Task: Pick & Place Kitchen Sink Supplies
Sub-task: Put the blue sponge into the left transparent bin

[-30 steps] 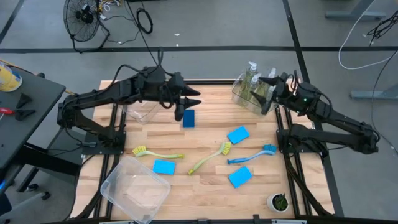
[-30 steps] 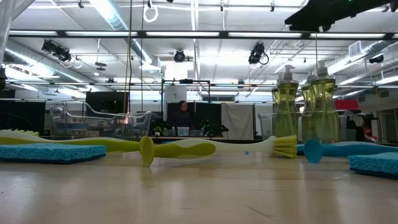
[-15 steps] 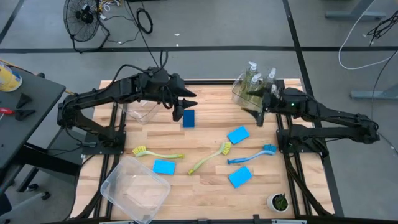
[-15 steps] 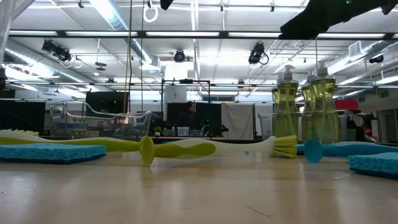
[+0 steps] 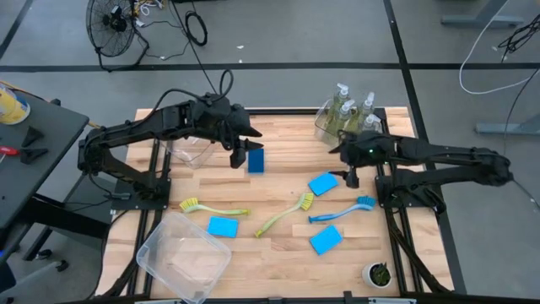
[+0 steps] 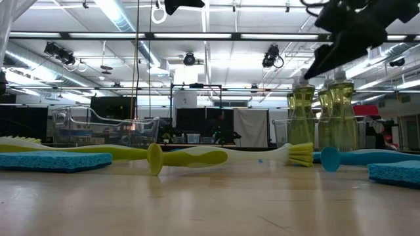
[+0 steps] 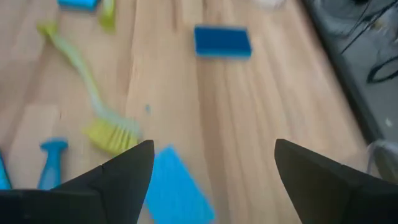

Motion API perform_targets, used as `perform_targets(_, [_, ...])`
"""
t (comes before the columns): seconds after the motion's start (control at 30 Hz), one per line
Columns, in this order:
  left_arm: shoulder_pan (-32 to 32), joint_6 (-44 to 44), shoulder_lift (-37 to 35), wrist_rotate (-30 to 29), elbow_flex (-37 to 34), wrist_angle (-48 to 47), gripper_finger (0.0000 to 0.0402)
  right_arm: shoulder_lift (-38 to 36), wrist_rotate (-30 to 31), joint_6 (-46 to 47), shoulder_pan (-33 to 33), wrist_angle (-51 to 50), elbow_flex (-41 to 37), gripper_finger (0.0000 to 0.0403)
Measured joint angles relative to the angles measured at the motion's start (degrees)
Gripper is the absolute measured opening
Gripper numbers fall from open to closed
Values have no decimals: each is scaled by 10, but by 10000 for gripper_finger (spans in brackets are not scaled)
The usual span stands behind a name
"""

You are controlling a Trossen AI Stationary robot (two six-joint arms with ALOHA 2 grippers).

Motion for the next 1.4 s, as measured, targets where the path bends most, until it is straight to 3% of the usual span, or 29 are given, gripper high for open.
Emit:
perform_targets(0.43, [-4, -6, 0, 0, -4, -40, 172, 82, -17, -101, 10, -34, 0, 334])
perform_targets(0.83, [-26, -15, -3, 0, -107, -33, 172, 133, -21, -84, 53, -26, -1, 334])
perform_targets(1.17, [-49, -66, -95, -53, -221, 60, 172, 165, -23, -86, 65, -16, -1, 334])
perform_targets(1.4, [-64, -84, -144, -87, -273, 63, 172, 206, -22, -103, 65, -10, -1, 334])
